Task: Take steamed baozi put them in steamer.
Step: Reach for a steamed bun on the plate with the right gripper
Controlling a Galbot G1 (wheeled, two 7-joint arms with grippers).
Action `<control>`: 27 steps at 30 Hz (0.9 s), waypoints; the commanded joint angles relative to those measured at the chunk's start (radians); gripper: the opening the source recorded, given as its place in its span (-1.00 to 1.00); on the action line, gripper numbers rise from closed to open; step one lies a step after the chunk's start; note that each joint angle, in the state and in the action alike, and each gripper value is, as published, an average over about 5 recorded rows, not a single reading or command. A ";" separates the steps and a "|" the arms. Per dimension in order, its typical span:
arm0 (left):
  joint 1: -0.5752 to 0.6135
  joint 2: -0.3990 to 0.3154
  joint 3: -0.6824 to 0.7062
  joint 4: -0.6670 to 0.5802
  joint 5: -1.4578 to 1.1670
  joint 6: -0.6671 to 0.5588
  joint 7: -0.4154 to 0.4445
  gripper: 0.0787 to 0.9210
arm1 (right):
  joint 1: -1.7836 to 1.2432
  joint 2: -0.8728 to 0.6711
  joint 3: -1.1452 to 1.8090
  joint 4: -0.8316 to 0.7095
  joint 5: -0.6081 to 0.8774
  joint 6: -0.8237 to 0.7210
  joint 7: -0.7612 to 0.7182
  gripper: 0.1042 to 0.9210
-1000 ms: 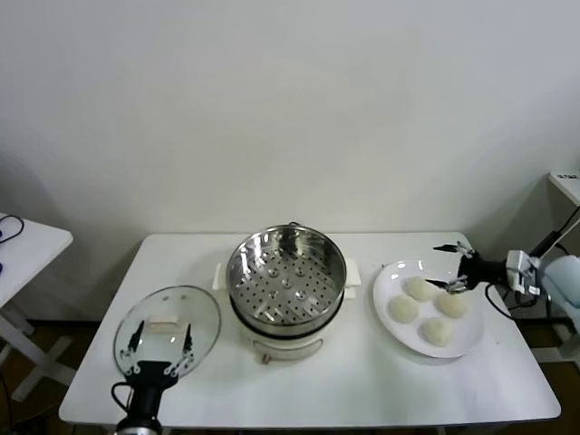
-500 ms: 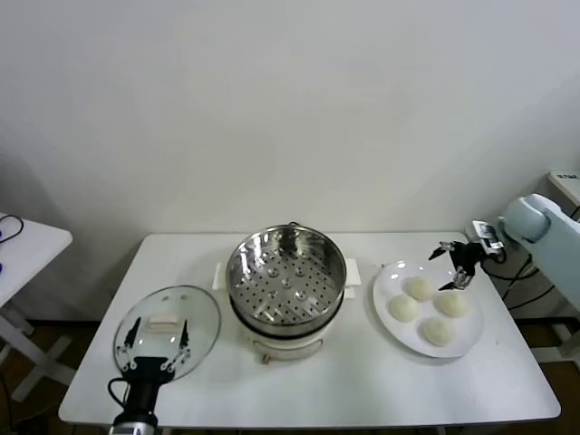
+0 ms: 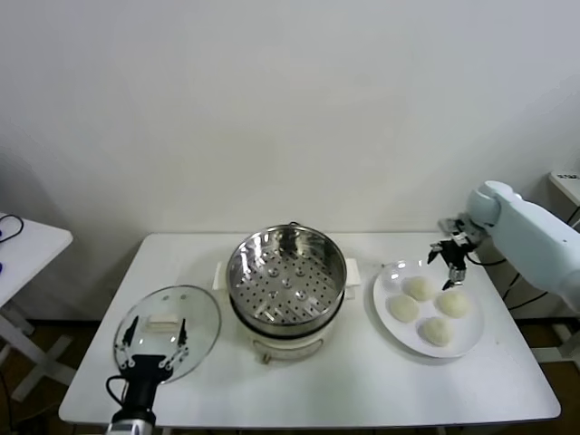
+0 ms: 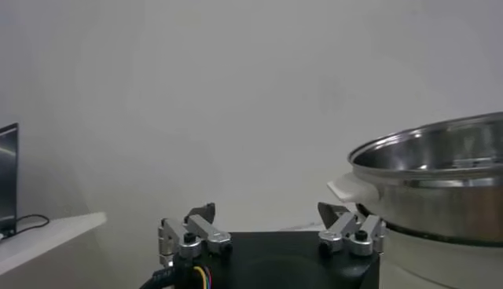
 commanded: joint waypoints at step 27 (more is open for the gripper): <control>-0.008 0.001 0.000 0.003 0.002 0.005 0.000 0.77 | -0.094 0.102 0.129 -0.125 -0.150 0.054 0.089 0.76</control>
